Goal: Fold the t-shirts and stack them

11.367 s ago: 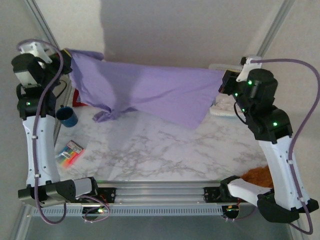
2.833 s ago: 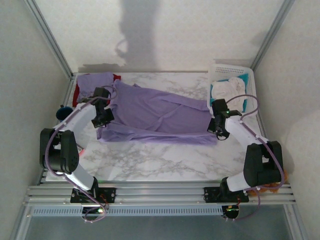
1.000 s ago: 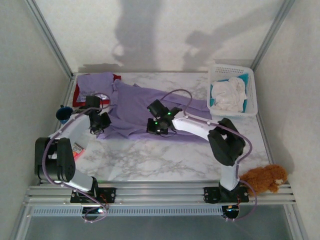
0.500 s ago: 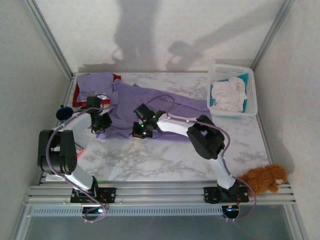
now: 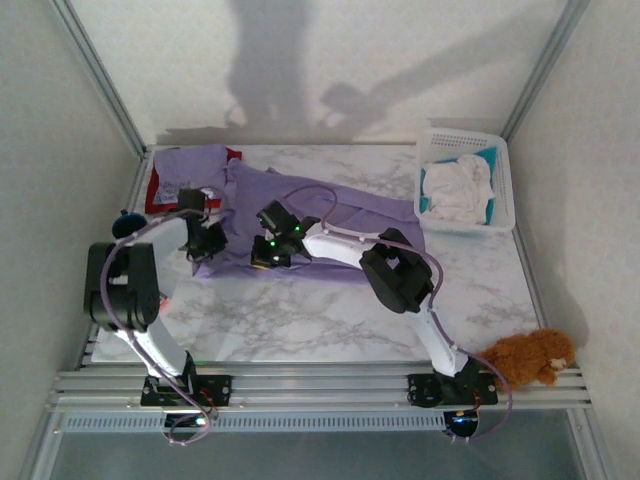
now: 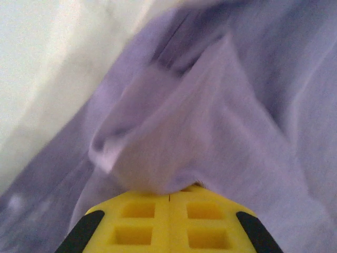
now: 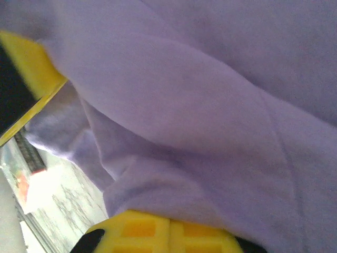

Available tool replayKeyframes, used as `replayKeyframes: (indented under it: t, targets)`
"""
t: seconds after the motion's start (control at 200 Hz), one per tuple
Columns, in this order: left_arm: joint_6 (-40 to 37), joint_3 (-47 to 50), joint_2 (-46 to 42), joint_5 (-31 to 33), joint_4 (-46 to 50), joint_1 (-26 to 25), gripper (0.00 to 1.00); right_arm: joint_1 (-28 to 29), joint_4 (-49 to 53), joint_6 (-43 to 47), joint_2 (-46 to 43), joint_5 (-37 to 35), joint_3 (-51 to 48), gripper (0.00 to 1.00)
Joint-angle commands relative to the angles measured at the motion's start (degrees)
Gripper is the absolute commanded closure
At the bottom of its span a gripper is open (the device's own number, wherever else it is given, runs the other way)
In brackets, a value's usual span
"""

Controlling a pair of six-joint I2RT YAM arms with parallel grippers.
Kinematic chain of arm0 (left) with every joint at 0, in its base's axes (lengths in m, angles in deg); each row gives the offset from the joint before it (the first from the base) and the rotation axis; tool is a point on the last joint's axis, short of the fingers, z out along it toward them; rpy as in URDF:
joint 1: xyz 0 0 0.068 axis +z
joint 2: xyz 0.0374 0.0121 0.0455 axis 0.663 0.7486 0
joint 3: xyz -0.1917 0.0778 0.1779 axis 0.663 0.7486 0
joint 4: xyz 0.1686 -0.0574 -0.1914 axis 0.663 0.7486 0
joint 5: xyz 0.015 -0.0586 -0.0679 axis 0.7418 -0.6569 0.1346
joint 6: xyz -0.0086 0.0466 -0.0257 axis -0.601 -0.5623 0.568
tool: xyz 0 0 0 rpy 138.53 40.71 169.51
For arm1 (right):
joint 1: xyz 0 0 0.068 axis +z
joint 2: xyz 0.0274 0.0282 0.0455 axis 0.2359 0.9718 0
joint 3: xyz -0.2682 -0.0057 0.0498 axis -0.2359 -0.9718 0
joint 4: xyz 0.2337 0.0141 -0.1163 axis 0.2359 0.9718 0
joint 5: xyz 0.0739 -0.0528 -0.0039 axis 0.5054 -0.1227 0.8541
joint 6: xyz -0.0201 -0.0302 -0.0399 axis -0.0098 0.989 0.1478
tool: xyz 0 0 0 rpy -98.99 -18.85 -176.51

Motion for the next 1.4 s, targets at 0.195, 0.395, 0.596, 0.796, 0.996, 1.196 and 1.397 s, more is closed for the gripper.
replayKeyframes:
  t: [0.195,0.395,0.596,0.796,0.996,1.196,1.397]
  targets:
    - [-2.2,-24.7,3.7,-2.8,4.5,-0.6,1.00,-8.8,-21.7,-1.6,-3.4,-11.7,-2.9,1.00]
    - [-2.8,-19.8,-0.1,-2.5,3.9,-0.5,1.00,-8.8,-15.9,2.3,-6.1,-15.6,-3.2,1.00]
    - [-1.9,-9.6,-2.6,-5.3,1.2,-0.6,1.00,-7.3,-8.8,2.6,-6.2,-11.2,-2.8,1.00]
    - [-2.0,-2.7,-2.7,-5.9,-1.4,-0.6,1.00,-5.1,-3.3,5.3,-3.1,-7.6,1.1,1.00]
    - [-1.3,-1.6,0.3,-8.0,-2.6,-0.6,1.00,-5.1,-2.3,4.2,2.6,-3.0,6.7,1.00]
    - [-2.3,-6.4,7.6,-9.9,-0.3,-1.9,1.00,-5.2,-0.3,4.3,4.6,-2.4,9.5,1.00]
    - [-2.9,-15.1,13.5,-8.8,1.7,-3.4,1.00,-5.3,0.1,5.8,1.1,-4.3,5.7,1.00]
